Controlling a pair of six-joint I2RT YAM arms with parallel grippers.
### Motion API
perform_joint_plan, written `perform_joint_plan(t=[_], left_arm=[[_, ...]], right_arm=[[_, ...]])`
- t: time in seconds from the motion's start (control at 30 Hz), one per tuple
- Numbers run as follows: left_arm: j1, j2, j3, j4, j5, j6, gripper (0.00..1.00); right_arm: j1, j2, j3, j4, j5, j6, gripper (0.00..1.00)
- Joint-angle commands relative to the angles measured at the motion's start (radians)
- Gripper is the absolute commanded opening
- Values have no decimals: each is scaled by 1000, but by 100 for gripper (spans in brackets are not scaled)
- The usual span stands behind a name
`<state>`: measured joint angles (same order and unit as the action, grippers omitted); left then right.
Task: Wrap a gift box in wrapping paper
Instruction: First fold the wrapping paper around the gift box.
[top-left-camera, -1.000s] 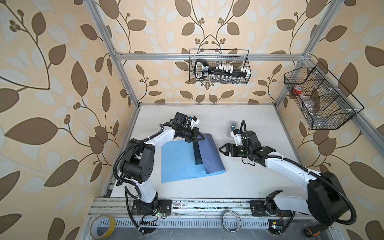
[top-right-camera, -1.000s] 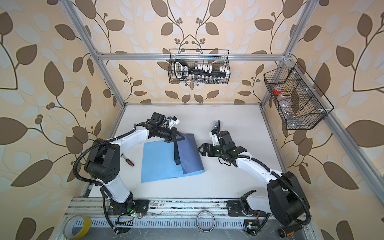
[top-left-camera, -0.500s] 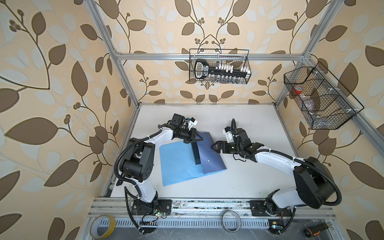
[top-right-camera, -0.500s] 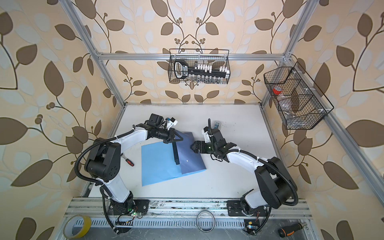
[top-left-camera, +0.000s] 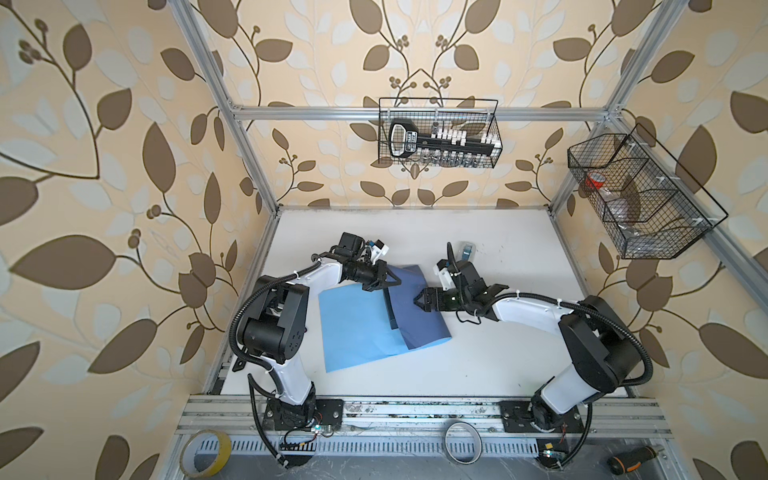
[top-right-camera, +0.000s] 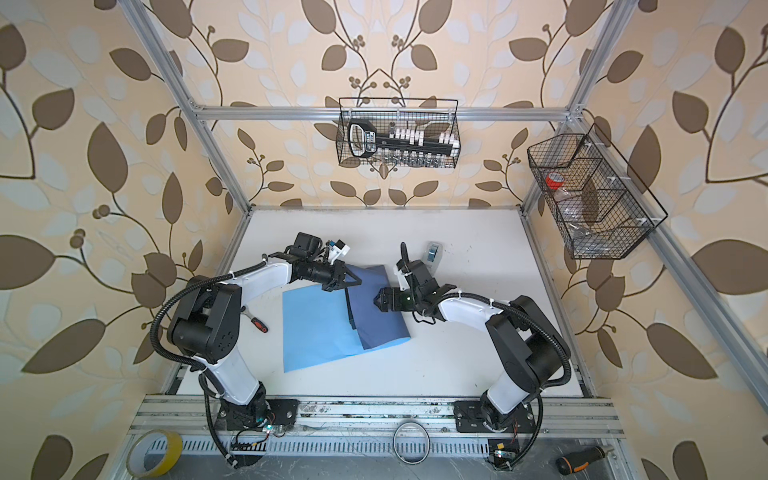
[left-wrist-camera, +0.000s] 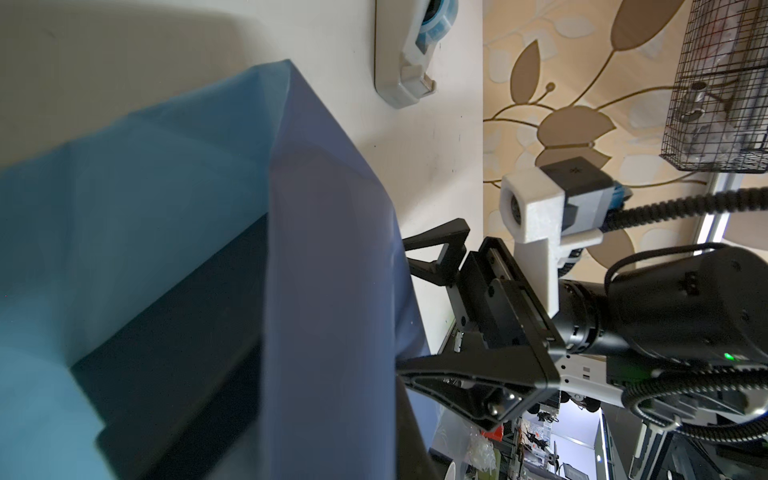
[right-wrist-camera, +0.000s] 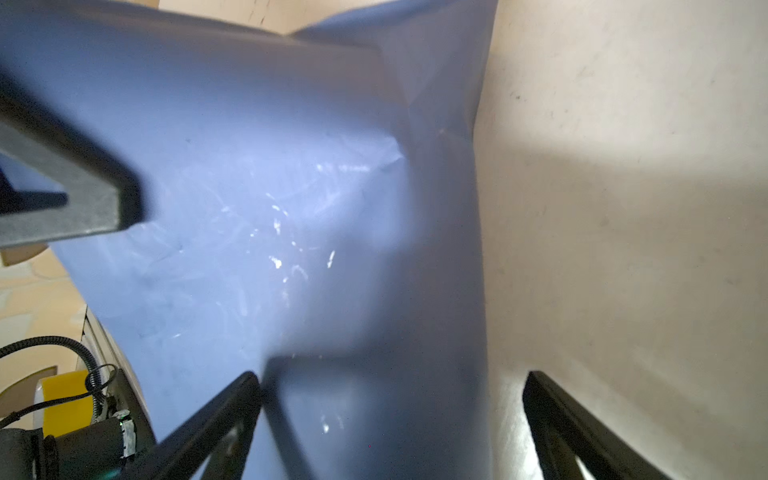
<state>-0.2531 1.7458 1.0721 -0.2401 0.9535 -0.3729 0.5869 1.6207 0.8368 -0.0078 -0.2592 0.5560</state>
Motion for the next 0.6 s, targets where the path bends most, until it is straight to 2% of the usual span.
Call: perform_joint_plan(t=[0.0,0.1,0.3,0.47,0.57], left_arm=[[16,-39,-36,50,-32,-16,23],[21,-97,-90,89,-102,-56,42],[21,-275,-229,114,-332,-138,68],[1,-375,-350,163,-402,-212,77],[-33,-373,-391,229,-375,-261,81]], right_arm=[[14,10,25,-13,34,-18,100],[20,13,25,-22,50,-16,100],[33,22,19,-19,68,-4,100],[42,39,25,-9,68,5,100],[45,45,23,-2,65,9,100]])
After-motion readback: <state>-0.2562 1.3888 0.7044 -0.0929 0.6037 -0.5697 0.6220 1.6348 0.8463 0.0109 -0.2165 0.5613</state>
